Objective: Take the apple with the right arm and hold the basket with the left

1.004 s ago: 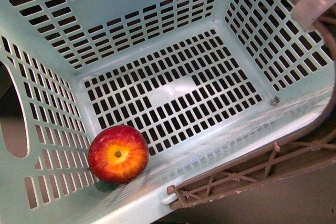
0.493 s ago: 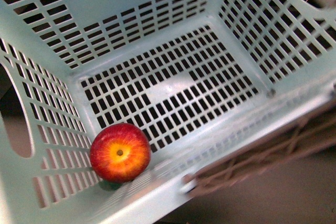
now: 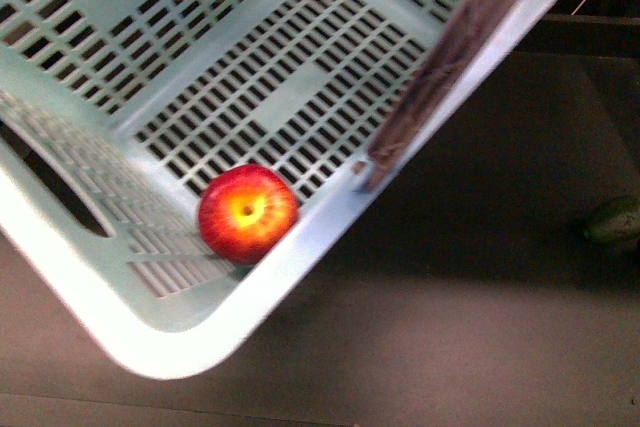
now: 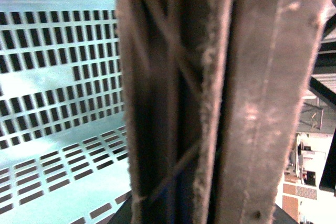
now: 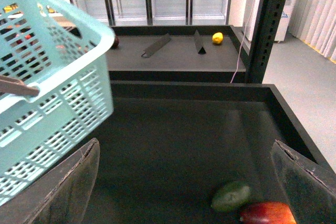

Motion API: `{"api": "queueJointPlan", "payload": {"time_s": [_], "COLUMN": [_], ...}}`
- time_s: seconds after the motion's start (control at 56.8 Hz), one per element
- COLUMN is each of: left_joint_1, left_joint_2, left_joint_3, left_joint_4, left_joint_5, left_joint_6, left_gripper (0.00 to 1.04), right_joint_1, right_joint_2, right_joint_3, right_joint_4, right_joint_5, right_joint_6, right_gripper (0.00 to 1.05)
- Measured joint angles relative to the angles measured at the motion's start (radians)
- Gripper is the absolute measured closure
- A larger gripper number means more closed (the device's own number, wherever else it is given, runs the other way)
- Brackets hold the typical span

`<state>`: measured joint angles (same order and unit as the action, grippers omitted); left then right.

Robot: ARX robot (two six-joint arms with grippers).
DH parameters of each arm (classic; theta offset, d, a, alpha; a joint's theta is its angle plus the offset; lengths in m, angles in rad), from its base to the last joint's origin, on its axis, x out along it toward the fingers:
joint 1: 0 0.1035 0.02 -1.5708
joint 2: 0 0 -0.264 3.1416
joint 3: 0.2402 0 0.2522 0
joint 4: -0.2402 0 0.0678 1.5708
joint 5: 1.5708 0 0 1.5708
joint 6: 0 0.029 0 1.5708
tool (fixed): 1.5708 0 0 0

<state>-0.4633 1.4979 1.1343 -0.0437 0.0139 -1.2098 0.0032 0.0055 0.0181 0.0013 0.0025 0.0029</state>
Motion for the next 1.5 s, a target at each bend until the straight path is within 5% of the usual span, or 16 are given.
{"api": "queueJointPlan", "payload": {"time_s": [0.387,0.863,1.497], "left_joint_1": [0.370,0.441,0.434], "left_joint_2": [0.080,0.272,0.341], "left_joint_3": [-0.060,-0.043,-0.075], "left_joint_4": [0.007,0.056,-0.006], "left_joint_5": [0.001,-0.040,-0.098], "left_joint_6": [-0.105,-0.199,-0.284], "left_gripper": [0.89,0.89,0.89], "right_joint_1": [0.000,0.000,0.000], "right_joint_2": [0.000,0.000,0.000], "right_joint_3": [0.000,0.000,0.000], "right_joint_4": [0.000,0.000,0.000], "right_joint_5": [0.000,0.000,0.000], "right_joint_6": [0.000,0.000,0.000], "right_gripper": [0.09,0.09,0.09]}}
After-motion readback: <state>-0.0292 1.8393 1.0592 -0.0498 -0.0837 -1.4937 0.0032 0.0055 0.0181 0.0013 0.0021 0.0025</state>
